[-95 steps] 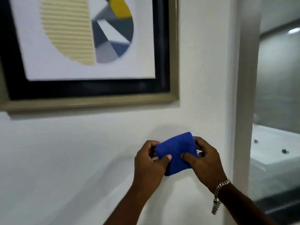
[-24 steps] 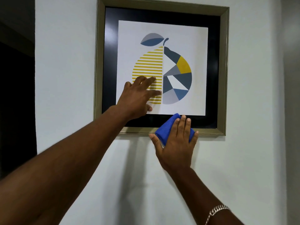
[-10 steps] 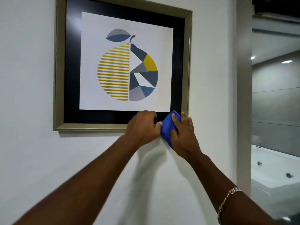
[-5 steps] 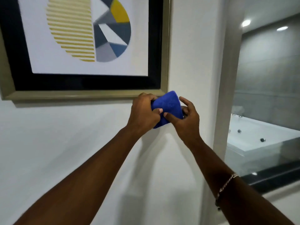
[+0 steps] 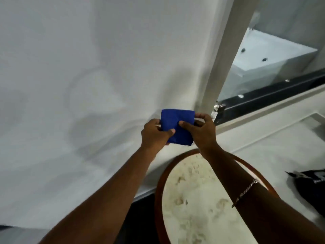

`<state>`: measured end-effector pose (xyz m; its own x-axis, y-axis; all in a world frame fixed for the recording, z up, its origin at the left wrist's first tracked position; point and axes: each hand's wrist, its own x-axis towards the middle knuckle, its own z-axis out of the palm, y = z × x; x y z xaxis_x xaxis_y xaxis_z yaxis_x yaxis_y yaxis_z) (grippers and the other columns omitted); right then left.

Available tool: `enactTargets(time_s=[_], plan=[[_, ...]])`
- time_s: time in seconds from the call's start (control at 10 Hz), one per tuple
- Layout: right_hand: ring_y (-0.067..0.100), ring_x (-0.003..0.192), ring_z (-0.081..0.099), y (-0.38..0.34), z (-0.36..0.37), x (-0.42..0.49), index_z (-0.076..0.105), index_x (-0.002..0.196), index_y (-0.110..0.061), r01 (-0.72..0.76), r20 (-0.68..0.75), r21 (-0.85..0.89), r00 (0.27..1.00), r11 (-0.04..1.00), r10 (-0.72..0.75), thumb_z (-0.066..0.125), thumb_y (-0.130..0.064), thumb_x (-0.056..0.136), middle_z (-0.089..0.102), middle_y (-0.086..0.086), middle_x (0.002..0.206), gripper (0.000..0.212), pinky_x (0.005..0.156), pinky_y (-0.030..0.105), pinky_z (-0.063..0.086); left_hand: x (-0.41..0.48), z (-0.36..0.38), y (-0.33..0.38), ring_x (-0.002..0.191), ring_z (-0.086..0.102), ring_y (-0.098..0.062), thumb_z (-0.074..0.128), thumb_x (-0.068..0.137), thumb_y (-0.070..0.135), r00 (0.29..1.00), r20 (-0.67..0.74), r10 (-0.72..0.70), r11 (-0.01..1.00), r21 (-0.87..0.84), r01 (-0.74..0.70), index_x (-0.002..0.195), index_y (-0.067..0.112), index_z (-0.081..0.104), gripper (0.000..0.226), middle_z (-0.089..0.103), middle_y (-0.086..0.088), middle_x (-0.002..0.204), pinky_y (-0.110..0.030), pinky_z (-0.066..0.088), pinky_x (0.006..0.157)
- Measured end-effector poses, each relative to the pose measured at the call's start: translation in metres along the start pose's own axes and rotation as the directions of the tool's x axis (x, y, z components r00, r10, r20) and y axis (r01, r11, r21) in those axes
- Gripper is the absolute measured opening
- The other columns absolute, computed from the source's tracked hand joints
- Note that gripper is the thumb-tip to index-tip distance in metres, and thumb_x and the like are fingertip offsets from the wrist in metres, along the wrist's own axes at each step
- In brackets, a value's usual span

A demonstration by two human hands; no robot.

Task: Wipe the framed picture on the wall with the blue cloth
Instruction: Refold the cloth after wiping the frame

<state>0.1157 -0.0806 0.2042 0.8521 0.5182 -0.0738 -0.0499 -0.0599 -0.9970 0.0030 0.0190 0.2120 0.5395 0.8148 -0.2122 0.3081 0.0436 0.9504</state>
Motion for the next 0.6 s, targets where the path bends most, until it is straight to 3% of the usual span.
enactTargets(time_s=[0.1,0.2,0.3,0.4,0.5,0.6], plan=[[0.02,0.086,0.07,0.12,-0.018,0.017,0.059,0.104,-0.014,-0.213,0.023,-0.151,0.976,0.965,0.219,0.083,-0.016,0.07,0.072,0.005,0.1,0.042,0.075,0.035,0.059,0.017,0.053,-0.115,0.078,0.07,-0.03,0.08,0.071,0.016,0.976,0.009,-0.218,0.97,0.107,0.216,0.09,0.006,0.064,0.027,0.071,-0.014,0.089,-0.046,0.062,0.07],[0.026,0.093,0.068,0.185,-0.029,0.03,0.065,0.106,-0.011,-0.295,0.035,-0.285,0.948,0.912,0.317,0.082,-0.017,0.071,0.073,0.008,0.104,0.039,0.084,0.041,0.057,0.024,0.078,-0.176,0.069,0.07,-0.029,0.08,0.069,0.013,0.939,0.03,-0.343,0.935,0.105,0.339,0.074,0.008,0.064,0.018,0.071,-0.017,0.081,-0.046,0.062,0.066],[0.028,0.098,0.066,0.259,-0.031,0.046,0.068,0.109,-0.009,-0.291,0.044,-0.494,0.933,0.82,0.357,0.078,-0.023,0.076,0.072,0.01,0.107,0.036,0.087,0.04,0.054,0.037,0.103,-0.244,0.067,0.07,-0.029,0.081,0.068,0.009,0.907,0.033,-0.42,0.905,0.082,0.417,0.068,0.007,0.063,0.018,0.07,-0.017,0.078,-0.044,0.063,0.062],[0.031,0.106,0.062,0.295,-0.028,0.052,0.066,0.115,-0.007,-0.205,0.06,-0.678,0.942,0.706,0.331,0.074,-0.026,0.08,0.069,0.014,0.115,0.04,0.093,0.039,0.048,0.041,0.111,-0.275,0.07,0.069,-0.024,0.078,0.07,0.01,0.899,0.112,-0.424,0.898,0.178,0.402,0.072,0.01,0.063,0.016,0.07,-0.011,0.078,-0.04,0.062,0.067],[0.032,0.113,0.057,0.31,-0.02,0.059,0.061,0.123,-0.007,-0.093,0.098,-0.819,0.949,0.566,0.298,0.069,-0.027,0.084,0.065,0.016,0.122,0.045,0.096,0.036,0.043,0.045,0.107,-0.289,0.081,0.065,-0.016,0.074,0.071,0.009,0.861,0.259,-0.438,0.889,0.265,0.373,0.083,0.019,0.06,0.021,0.069,-0.005,0.089,-0.039,0.058,0.085],[0.032,0.116,0.055,0.305,-0.013,0.056,0.055,0.128,-0.007,-0.076,0.099,-0.836,0.953,0.543,0.285,0.066,-0.029,0.086,0.062,0.016,0.126,0.049,0.097,0.037,0.043,0.046,0.096,-0.283,0.099,0.065,-0.021,0.071,0.075,0.014,0.887,0.261,-0.38,0.913,0.259,0.314,0.109,0.014,0.06,0.035,0.068,-0.009,0.111,-0.039,0.053,0.094]])
